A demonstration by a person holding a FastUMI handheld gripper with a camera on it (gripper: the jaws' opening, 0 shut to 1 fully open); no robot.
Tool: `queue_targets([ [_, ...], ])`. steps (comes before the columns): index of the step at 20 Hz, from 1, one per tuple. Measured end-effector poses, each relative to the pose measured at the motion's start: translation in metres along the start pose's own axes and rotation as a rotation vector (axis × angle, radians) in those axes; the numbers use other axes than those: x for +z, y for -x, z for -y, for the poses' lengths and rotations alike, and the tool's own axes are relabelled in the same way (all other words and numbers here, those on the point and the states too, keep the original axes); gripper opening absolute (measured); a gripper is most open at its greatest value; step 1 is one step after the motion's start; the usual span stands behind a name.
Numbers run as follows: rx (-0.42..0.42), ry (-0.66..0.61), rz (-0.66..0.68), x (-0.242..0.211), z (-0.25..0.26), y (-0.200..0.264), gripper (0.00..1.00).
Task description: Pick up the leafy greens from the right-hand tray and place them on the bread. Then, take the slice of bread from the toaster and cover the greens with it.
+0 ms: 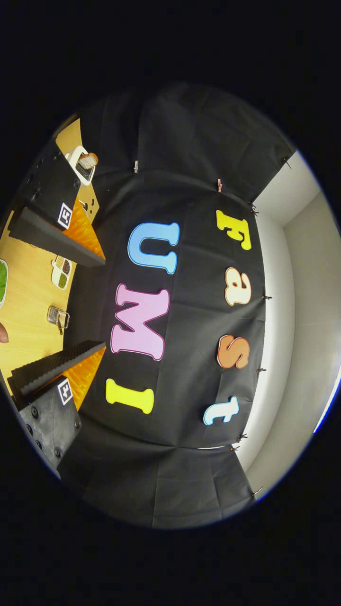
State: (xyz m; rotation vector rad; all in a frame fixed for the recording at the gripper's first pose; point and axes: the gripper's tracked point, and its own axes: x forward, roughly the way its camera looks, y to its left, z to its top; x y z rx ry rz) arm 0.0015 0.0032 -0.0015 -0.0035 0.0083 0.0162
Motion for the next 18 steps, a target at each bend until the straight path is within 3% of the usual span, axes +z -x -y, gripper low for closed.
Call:
queue_targets([
  [11, 0.030, -0.013, -0.002, -0.006, -0.002, 0.007, 0.98],
  [18, 0.244, -0.056, -0.200, -0.106, -0.025, 0.024, 0.98],
])
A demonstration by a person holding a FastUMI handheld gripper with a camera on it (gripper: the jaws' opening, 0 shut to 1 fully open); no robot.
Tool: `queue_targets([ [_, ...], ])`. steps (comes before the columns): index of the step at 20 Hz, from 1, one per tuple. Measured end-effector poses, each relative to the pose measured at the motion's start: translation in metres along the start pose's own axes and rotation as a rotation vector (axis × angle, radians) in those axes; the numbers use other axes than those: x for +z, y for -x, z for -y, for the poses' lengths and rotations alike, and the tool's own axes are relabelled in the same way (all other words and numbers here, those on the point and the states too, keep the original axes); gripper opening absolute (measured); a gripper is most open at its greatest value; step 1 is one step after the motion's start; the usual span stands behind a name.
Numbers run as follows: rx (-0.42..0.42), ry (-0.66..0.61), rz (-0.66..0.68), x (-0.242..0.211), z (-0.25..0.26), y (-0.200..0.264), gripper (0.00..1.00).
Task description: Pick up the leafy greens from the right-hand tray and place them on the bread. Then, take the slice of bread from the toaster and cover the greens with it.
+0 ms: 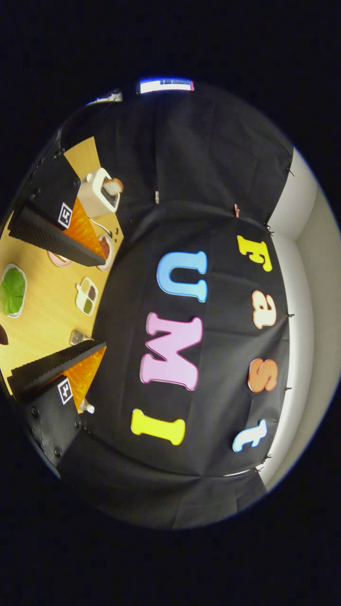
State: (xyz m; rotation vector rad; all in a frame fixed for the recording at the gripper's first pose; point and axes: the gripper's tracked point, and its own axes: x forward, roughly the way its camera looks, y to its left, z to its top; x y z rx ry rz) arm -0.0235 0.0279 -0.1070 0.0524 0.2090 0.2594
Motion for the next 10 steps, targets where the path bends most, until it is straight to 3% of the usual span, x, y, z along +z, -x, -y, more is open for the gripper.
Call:
queue_targets([
  [4, 0.074, -0.022, -0.107, -0.086, -0.003, -0.001, 0.98],
  [10, 0.135, 0.023, -0.371, -0.224, -0.009, 0.005, 0.98],
])
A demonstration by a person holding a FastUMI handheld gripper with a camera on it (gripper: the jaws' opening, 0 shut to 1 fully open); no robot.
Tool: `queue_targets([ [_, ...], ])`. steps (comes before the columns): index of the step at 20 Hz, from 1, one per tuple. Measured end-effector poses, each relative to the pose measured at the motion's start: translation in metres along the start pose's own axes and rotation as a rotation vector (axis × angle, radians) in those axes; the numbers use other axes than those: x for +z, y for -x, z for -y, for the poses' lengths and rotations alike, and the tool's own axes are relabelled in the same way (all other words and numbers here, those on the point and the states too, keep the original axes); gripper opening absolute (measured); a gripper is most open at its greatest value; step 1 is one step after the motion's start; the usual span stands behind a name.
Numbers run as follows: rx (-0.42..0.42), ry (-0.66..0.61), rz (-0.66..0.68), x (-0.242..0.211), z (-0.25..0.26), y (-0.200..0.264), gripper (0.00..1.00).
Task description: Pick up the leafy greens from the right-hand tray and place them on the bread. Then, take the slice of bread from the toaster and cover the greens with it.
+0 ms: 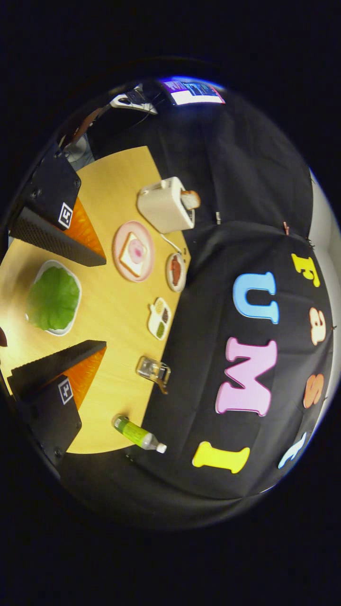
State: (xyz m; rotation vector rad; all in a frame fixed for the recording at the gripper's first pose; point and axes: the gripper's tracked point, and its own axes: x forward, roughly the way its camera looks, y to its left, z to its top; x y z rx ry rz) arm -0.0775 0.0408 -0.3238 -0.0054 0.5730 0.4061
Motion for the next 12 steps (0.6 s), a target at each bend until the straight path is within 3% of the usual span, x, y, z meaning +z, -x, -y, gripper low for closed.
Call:
queue_targets([
  [9, 0.043, -0.006, -0.256, -0.097, 0.001, -0.056, 0.94],
  [12, 0.046, 0.034, -0.311, -0.114, 0.004, -0.069, 0.85],
])
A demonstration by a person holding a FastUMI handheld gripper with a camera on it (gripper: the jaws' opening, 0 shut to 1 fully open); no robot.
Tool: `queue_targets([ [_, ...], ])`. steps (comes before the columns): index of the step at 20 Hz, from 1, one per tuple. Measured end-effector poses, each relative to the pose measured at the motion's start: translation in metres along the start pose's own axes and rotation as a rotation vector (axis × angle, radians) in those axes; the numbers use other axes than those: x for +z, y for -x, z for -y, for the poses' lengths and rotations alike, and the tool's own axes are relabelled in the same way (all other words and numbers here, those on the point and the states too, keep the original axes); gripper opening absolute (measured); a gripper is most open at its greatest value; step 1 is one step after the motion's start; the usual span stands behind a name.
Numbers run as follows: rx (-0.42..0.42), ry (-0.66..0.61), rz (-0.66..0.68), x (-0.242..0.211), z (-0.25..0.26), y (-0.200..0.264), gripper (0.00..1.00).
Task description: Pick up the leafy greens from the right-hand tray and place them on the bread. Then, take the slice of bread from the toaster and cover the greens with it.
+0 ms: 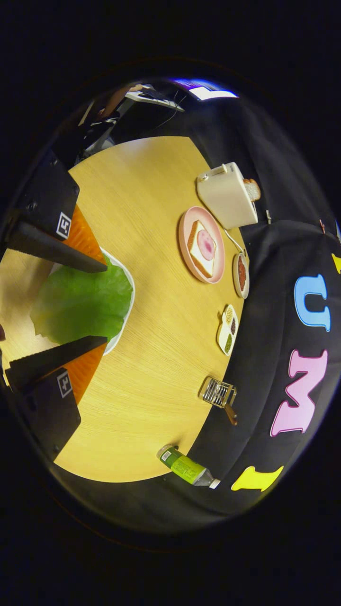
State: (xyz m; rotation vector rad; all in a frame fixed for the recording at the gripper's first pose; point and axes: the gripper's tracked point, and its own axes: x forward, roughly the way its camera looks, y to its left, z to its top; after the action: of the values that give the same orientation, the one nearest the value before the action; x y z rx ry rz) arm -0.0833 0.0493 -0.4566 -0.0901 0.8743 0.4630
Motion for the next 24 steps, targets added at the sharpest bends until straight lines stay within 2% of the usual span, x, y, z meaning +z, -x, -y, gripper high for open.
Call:
queue_targets([
  [2, 0.017, 0.014, -0.062, -0.016, -0.002, -0.012, 0.79],
  [5, 0.052, 0.018, -0.135, -0.033, -0.007, -0.025, 0.77],
  [9, 0.058, -0.002, -0.149, -0.030, -0.006, -0.027, 0.71],
  [10, 0.055, -0.006, -0.148, -0.029, -0.005, -0.029, 0.57],
  [12, 0.045, -0.032, -0.152, -0.028, -0.003, -0.028, 0.14],
  [14, 0.044, -0.059, -0.151, -0.027, -0.005, -0.029, 0.06],
  [19, 0.049, -0.131, -0.051, 0.016, -0.011, 0.001, 0.06],
  [24, 0.080, -0.126, 0.080, 0.096, -0.044, 0.029, 0.06],
])
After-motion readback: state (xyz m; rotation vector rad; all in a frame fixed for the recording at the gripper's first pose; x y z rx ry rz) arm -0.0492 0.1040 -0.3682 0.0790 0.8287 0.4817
